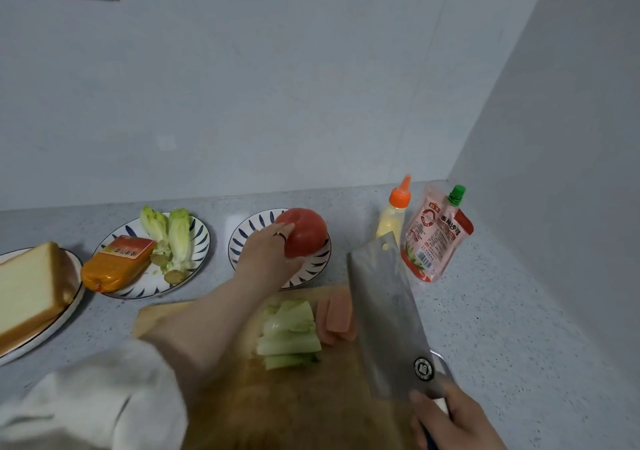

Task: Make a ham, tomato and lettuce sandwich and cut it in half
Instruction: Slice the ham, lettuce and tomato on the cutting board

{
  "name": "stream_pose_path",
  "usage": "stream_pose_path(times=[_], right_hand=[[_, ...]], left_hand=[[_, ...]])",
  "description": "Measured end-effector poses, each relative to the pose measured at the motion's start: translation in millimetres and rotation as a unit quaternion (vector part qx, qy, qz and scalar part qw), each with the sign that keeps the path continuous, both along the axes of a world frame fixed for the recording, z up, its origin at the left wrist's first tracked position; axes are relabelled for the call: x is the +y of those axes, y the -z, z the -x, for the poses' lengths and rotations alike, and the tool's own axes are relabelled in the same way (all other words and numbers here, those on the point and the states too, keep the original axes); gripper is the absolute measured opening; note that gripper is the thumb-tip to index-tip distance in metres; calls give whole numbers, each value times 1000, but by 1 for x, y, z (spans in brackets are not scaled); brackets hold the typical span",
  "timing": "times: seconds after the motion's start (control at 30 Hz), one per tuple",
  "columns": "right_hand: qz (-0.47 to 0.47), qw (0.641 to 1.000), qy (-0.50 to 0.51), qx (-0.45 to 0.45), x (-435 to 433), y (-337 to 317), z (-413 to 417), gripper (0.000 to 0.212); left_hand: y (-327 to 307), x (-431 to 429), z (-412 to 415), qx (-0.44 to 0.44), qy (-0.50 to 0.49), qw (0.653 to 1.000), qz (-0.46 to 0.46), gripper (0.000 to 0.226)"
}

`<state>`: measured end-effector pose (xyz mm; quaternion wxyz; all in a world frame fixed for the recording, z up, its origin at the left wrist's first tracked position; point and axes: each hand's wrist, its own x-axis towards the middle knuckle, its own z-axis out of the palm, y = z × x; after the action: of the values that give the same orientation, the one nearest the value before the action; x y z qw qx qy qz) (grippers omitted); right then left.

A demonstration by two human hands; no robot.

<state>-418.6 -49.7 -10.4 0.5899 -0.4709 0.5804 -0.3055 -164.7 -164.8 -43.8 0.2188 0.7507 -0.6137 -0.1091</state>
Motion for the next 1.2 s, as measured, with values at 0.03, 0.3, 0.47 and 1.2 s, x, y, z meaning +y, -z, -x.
stream_pose_path(times=[0.03,0.3,0.47,1.2], right_hand=[[-1,1000,2,-12,-2,2,-2,30],[77,996,-4,54,-22,29,-18,44],[57,993,-65,86,-37,51,-13,31],[112,985,-115,70,-6,-4,-41,33]], left_hand=[[3,-10,-1,-15,1,1000,-23,73],[19,-55,-10,16,-19,998,-65,105],[28,-60,-17,96,-6,995,-34,113],[-39,71,-23,173,0,984,41,88]])
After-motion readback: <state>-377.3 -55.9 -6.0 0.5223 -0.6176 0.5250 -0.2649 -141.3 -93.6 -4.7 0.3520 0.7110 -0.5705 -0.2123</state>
